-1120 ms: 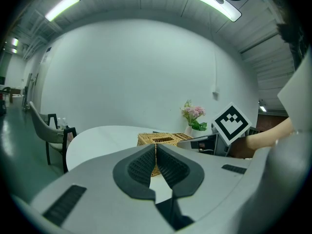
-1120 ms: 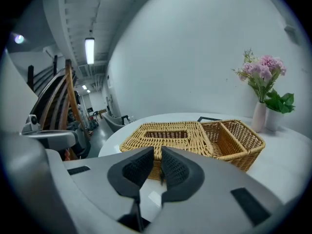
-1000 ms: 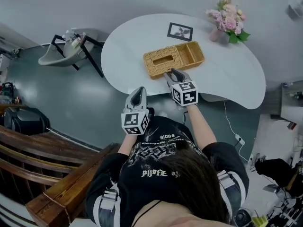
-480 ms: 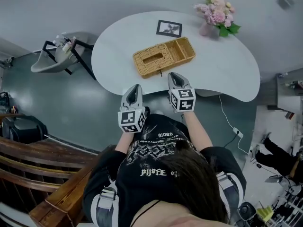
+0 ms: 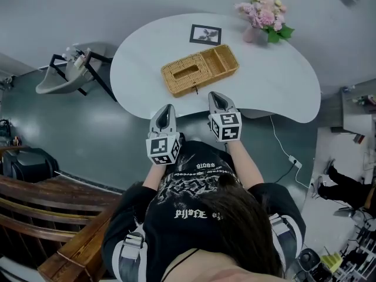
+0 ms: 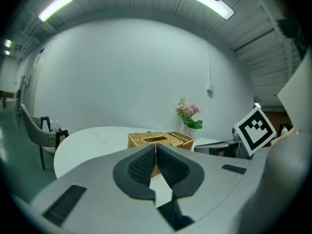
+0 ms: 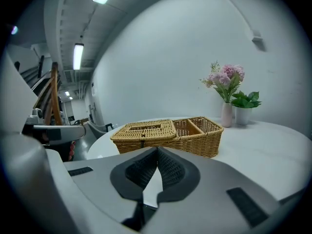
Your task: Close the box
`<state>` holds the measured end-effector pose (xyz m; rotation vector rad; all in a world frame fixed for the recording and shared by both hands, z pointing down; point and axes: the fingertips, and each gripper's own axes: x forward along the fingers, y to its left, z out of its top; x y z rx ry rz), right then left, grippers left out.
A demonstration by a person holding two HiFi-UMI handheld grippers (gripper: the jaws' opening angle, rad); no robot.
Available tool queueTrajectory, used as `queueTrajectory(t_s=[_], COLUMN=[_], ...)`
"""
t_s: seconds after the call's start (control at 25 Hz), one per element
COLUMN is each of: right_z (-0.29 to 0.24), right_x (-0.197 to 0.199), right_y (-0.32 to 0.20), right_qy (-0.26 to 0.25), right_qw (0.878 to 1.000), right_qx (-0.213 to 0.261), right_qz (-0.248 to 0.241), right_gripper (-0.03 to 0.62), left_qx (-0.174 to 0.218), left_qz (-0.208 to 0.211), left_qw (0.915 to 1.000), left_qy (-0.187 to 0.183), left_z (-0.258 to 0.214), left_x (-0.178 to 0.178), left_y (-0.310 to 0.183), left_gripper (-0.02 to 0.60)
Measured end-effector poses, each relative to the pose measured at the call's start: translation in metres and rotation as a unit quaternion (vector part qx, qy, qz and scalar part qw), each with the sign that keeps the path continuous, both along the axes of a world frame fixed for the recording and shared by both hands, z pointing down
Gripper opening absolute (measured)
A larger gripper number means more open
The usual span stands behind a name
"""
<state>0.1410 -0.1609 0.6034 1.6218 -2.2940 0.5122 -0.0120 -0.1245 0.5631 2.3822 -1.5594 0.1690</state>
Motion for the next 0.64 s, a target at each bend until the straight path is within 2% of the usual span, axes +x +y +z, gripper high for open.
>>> queueTrajectory(t_s=[0.64], right_z=[0.003], right_x=[-0.015], right_y=[0.01], right_qy=[0.004], right_qw=[1.0], right_qx=[-0.003], right_qz=[-0.02], right_gripper=[0.025], left_qx=[-0.002], left_qz=[-0.005], left_qw=[1.0], left_qy=[-0.004], left_z=[0.003], left_x=[-0.008], left_y=[0.005], left_gripper=[0.025])
